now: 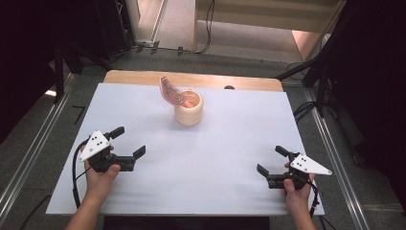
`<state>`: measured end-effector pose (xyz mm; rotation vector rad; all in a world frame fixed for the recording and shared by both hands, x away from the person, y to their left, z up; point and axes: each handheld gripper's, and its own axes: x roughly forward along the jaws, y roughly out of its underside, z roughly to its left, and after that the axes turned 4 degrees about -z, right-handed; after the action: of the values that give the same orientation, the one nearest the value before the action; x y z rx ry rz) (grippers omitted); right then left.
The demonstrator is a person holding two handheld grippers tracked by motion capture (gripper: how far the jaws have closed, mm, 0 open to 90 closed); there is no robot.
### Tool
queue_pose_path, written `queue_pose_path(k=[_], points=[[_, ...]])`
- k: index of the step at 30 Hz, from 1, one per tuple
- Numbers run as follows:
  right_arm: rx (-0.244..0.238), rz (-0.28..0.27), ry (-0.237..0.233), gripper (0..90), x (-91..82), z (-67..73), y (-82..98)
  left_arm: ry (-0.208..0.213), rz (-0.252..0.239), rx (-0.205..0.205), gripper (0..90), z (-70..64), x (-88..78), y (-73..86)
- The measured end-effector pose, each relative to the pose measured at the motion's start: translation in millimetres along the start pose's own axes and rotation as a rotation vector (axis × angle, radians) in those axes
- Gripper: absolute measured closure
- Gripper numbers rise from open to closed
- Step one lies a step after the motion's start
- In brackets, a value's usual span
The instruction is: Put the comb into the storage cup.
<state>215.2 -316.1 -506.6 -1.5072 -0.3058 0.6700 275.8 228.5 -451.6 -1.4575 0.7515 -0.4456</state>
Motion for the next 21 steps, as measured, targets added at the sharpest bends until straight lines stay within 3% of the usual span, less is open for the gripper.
queue_pose_path(k=[21], points=[[0.011, -0.002, 0.003, 0.0, -2.3, -1.8, 0.5, -0.04, 0.015, -0.008, 0.0, 9.1, -35.4, 16.6]])
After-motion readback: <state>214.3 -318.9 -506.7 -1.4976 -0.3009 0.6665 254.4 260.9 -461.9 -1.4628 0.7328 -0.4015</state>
